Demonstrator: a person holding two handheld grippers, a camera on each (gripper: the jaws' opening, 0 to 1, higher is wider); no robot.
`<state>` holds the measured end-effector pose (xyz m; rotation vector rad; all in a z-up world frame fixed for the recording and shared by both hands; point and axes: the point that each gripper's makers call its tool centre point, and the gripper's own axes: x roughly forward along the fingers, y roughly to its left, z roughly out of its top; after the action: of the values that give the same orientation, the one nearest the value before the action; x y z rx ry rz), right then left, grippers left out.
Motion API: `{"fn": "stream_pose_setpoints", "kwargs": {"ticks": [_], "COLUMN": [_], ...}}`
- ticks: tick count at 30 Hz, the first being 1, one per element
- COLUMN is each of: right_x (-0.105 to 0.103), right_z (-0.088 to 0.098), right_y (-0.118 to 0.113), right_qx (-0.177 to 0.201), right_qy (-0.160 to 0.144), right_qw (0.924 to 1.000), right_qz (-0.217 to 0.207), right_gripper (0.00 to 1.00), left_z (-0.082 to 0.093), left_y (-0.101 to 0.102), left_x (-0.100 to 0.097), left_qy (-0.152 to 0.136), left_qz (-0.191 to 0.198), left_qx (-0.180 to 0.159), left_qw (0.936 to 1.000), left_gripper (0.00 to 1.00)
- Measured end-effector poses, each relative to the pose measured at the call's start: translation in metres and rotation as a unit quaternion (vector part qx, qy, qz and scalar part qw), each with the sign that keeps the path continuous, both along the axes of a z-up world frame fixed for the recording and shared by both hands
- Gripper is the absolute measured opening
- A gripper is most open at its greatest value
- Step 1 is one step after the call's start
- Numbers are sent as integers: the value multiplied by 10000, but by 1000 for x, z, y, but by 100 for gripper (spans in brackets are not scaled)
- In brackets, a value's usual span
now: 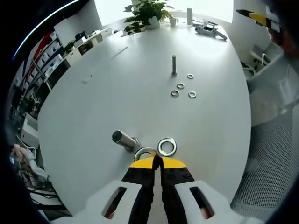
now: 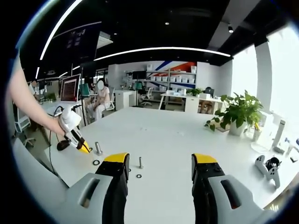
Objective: Place the washer onto the threaded stud by aligning its center hole with the stud, sliding it down to the base, and recovering from edge contact or off-axis alignment until the washer reaches the visible bottom stop.
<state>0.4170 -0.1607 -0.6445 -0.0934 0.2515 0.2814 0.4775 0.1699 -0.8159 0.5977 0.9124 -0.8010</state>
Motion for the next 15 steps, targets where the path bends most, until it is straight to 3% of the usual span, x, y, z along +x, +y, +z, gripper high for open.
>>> {"fn": "stream_pose_setpoints", "kwargs": {"ticks": [15], "right_x": [-2], "right_z": [2], "right_y": [4], "right_qx": [19], "right_qy": [-17], "right_qw": [10000], "right_qz": [59], "right_gripper": [56], "left_z": [21], "left_y": [10], "left_x": [22], "left_qy": [-69], "left_qz": [-69], "left_qx": [135], "left_qw": [9999], "left_gripper": [1]}}
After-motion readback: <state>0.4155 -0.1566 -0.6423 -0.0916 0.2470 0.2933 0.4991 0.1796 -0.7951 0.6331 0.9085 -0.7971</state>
